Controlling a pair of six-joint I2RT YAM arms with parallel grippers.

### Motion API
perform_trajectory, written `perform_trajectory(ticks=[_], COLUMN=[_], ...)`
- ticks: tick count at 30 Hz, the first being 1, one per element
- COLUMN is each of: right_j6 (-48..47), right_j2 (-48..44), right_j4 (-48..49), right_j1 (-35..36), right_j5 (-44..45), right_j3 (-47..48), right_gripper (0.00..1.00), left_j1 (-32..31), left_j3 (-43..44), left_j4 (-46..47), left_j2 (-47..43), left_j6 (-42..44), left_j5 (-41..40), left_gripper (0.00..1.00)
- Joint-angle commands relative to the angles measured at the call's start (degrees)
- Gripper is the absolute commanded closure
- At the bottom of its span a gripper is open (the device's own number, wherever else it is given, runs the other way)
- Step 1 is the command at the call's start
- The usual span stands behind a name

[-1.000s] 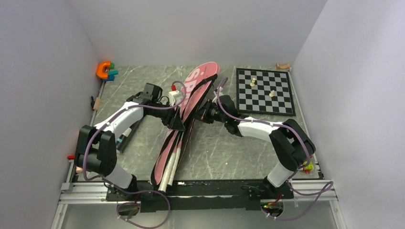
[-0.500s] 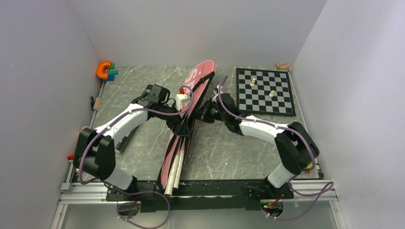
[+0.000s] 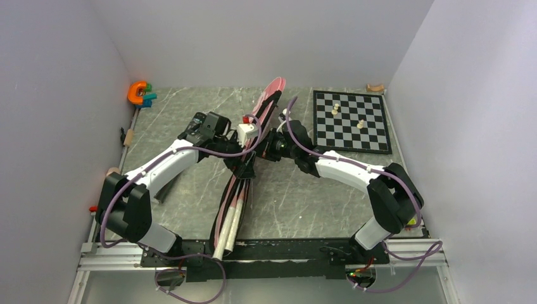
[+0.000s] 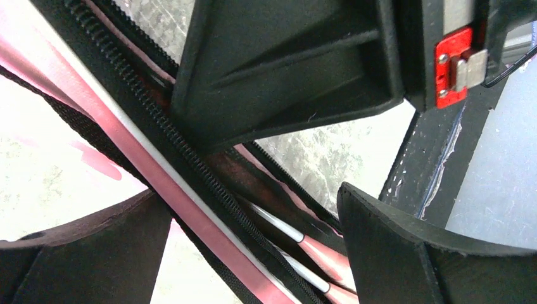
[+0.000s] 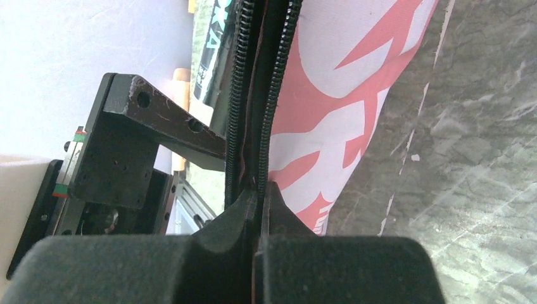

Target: Pack up the badminton gear

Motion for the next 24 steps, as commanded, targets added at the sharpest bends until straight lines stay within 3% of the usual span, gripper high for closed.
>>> perform_trajectory(ticks=[1, 5, 9, 10, 14, 16, 20, 22, 24], right_j6=[0.23, 0.82, 1.62, 1.85, 1.96, 2.14, 2.6, 2.26, 1.3], right_j2=[-2.34, -1.78, -2.02, -2.25, -3.43, -3.75, -4.24, -4.74, -5.96], right_j4=[4.41, 4.54, 3.92, 3.97, 3.13, 2.83, 3.15, 2.1, 0.78], right_j1=[0.99, 1.53, 1.9, 1.83, 2.05, 1.99, 2.04, 2.05, 1.83], right_j5=[-0.29, -0.2, -0.18, -0.16, 0.83, 1.18, 0.48, 0.44, 1.03], right_j3=[4.97, 5.46, 6.22, 6.32, 6.77, 6.9, 6.99, 7.11, 6.76], right_gripper=[1.0, 1.0, 1.0, 1.0, 1.0, 1.0, 1.0, 1.0, 0.88], left_j1=[-1.71, -2.93, -5.71, -6.33, -6.72, -6.74, -6.75, -6.78, -6.7], left_j3=[1.25, -0.11, -2.78, -3.33, -3.08, -2.17, 0.02, 0.65, 1.5], left_j4=[1.46, 1.48, 2.16, 2.1, 1.37, 0.47, -2.33, -3.6, -4.49], left_j2=[-1.19, -2.39, -2.86, -2.71, -2.44, -2.7, -2.51, -2.59, -3.13], left_j6=[-1.3, -0.17, 3.03, 3.97, 5.78, 6.24, 6.7, 6.74, 6.31], left_j5=[2.91, 1.25, -5.32, -7.0, -10.62, -12.0, -14.35, -14.65, -14.49], left_gripper=[0.01, 0.01, 0.01, 0.08, 0.55, 0.74, 0.87, 1.0, 1.0])
